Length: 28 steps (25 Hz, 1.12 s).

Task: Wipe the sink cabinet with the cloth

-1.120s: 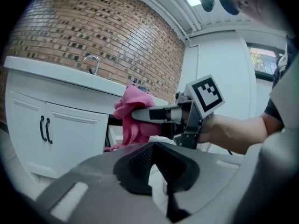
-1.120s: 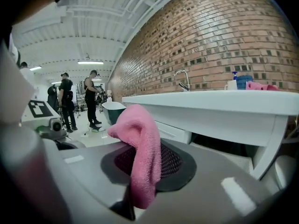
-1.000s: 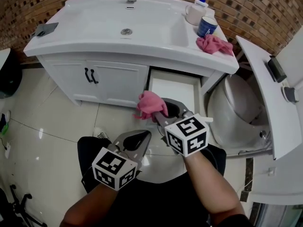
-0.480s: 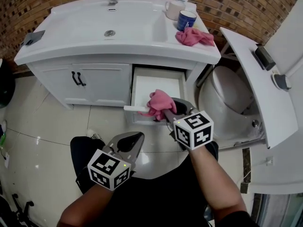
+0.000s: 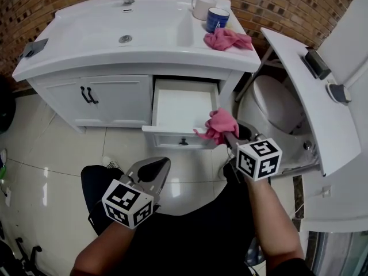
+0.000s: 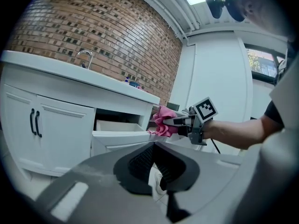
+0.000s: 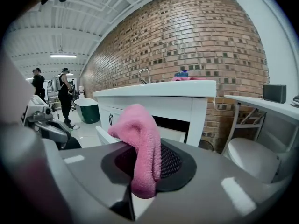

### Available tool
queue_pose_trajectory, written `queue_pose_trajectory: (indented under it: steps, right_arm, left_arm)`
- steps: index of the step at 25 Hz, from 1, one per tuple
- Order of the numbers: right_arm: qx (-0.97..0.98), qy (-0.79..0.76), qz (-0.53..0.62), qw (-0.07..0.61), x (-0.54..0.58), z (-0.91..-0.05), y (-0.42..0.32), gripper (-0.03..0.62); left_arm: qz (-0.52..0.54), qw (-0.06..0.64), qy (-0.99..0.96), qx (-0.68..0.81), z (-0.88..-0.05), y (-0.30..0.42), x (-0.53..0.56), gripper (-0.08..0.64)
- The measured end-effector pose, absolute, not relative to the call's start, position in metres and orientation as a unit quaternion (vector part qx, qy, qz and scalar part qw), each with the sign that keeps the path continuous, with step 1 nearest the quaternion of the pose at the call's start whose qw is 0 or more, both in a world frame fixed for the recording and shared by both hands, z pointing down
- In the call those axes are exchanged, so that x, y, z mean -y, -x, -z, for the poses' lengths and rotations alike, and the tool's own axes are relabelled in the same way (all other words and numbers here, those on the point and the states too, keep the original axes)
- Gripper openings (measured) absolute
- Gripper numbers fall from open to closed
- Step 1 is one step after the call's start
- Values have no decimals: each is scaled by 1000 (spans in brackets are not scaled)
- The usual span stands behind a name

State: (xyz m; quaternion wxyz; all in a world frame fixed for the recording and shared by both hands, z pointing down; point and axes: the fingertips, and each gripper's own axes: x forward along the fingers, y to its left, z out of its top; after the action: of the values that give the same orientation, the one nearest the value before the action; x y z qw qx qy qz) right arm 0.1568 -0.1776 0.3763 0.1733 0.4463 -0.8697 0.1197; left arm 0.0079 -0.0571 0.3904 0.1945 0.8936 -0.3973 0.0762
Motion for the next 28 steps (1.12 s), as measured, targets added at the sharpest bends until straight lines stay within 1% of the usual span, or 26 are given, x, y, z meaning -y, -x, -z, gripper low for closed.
queue_pose_trajectory:
  steps: [7,11,14,17,20,22,28]
  right_arm:
    - [843,-500,-120,157,181,-378,-212,77]
    - [849,-508,-97,113,170,-355,-207,77]
    - [879,-463,-81,82,151,-335,-165,78]
    - [910,-401,-68,77,130,-335,-107,77]
    - [929,-350,-82,89,114,-358,-56,77]
    - [934,-329,-98,98,108,-379,-30,78]
    - [941,-293,-105,135,107,-428,22,78]
  left_arm:
    - [-73,200,-889,406,-390,-1,58,6]
    - [-66,201,-885,415,-390,5,59,6]
    - [-69,199,-882,421,-394,9,58,6]
    - [-74,189,-881,427,-395,14,59,6]
    - [-88,168,-883,430,-395,19,56,6]
    - [-92,167,-881,433,-397,23,52,6]
    - [-98,171,-870,451,-400,39,48,6]
